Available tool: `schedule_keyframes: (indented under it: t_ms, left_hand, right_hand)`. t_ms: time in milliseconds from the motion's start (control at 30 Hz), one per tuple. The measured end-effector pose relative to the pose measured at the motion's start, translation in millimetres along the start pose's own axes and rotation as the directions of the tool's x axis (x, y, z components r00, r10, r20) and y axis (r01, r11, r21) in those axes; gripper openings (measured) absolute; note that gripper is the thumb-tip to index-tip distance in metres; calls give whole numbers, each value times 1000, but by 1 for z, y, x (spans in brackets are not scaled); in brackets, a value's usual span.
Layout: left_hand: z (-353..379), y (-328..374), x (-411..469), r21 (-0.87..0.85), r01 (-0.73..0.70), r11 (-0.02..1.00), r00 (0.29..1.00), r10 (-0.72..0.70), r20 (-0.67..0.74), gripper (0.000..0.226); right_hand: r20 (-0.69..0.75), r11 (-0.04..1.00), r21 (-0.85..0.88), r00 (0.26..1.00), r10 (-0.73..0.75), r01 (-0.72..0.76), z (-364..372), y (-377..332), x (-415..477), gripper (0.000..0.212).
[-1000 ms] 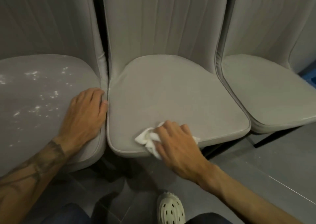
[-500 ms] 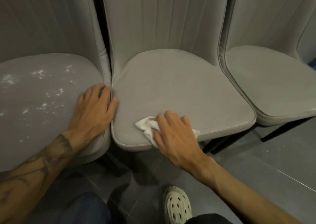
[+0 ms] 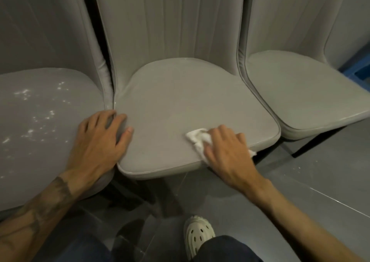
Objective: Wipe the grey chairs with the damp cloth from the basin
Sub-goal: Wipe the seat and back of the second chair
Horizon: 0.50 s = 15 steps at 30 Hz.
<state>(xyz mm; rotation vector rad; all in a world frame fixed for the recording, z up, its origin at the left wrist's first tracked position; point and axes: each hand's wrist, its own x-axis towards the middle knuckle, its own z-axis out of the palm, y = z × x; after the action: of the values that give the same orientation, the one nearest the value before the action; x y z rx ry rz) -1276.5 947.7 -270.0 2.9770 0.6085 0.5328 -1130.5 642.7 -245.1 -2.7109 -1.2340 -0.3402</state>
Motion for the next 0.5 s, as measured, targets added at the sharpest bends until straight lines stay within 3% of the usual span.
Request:
schedule_keyframes:
  t_ms: [133,267,367,433,500]
  left_hand:
    - [0,1,-1,4,5,1000,1000,-5,-12,49]
    - [-1,5,0,-6,-4,1000,999,3,-53,50]
    - [-1,4,-1,-10,-11,1000,997,10,-80,50]
    - [-1,3,-2,-11,-16,1000,995,15,-96,50]
    - [0,3,-2,-7,-22,1000,993,21,-116,49]
  right_hand:
    - [-42,986,-21,986,162,-163,1,6,4,29]
    - [-37,998,60,999,14,-12,13,-32,12,26]
    - [-52,1000,-3,998,-25,24,11,9,11,27]
    - [-46,995,-51,996,81,-83,7,55,12,28]
    - [-24,959,-5,959,282,-282,0,97,14,29]
